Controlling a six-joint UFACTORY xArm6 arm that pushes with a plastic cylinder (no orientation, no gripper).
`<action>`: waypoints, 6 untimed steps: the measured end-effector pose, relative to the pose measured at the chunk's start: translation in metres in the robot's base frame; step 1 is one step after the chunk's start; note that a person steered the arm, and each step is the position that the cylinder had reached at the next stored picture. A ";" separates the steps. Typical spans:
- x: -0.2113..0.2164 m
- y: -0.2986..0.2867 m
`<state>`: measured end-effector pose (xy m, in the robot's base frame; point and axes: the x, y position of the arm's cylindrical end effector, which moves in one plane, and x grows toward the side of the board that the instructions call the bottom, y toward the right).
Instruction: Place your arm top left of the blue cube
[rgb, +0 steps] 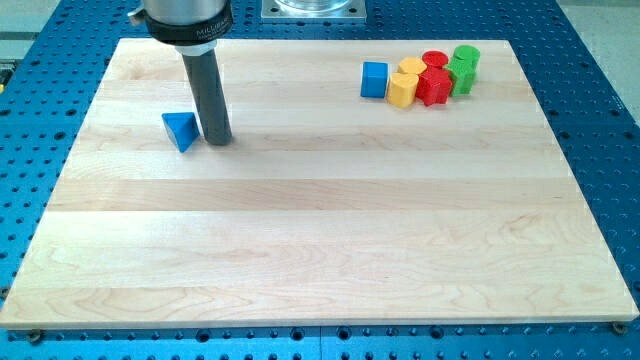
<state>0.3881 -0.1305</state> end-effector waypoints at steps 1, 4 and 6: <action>-0.011 -0.018; -0.011 -0.089; -0.105 0.015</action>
